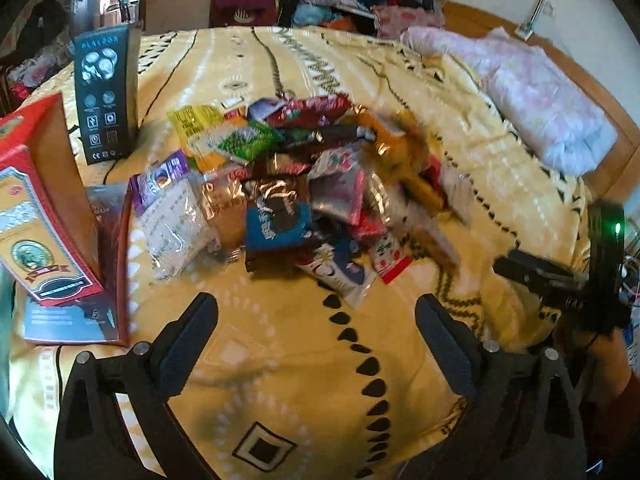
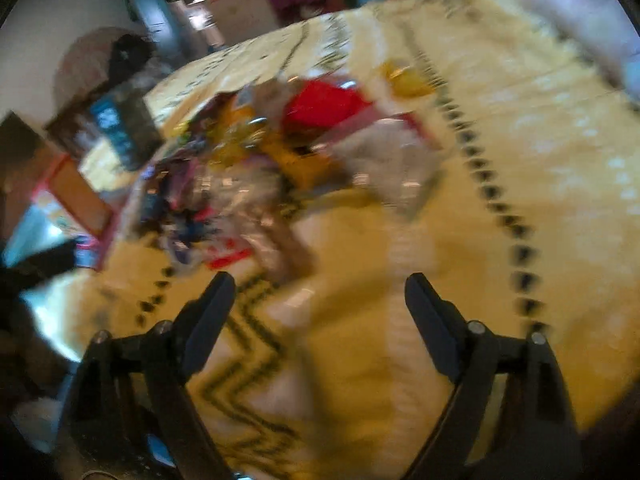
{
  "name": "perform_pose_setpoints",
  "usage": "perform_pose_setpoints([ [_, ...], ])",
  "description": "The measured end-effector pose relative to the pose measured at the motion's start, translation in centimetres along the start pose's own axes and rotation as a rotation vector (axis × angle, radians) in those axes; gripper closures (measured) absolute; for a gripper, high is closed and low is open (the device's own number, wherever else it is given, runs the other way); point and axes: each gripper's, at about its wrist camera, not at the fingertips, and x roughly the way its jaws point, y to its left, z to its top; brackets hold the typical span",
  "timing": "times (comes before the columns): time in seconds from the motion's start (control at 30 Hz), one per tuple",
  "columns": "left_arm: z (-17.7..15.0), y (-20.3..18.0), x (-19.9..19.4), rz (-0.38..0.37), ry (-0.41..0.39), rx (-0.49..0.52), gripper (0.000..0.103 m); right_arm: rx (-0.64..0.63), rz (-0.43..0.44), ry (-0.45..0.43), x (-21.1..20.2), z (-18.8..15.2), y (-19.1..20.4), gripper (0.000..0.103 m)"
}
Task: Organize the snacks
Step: 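Grasp the blue-brown cookie packet with the left gripper while the right gripper grasps a clear stick packet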
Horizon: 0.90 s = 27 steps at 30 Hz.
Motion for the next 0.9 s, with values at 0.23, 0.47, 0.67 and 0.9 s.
perform_pose_setpoints([
  [0.23, 1.4, 1.7, 1.6, -0.036, -0.019, -0.036, 0.009, -0.238, 0.006, 0.155, 7.9, 1.4, 3.0, 0.049],
  [0.47, 4.1, 3.1, 5.1, -0.062, -0.003, -0.097, 0.032, -0.137, 0.037, 0.071, 4.5, 0.2, 1.1, 0.063],
  [0.67, 5.0, 2.8, 9.1, 0.029, 0.014, -0.106, 0.036, -0.103, 0.059, 0.076, 3.9, -1.3, 1.1, 0.065],
  [0.9, 4.7, 1.2, 4.4, 0.087, -0.081, 0.003, 0.056, -0.110, 0.066, -0.007, 2.9, 0.0, 2.3, 0.078],
])
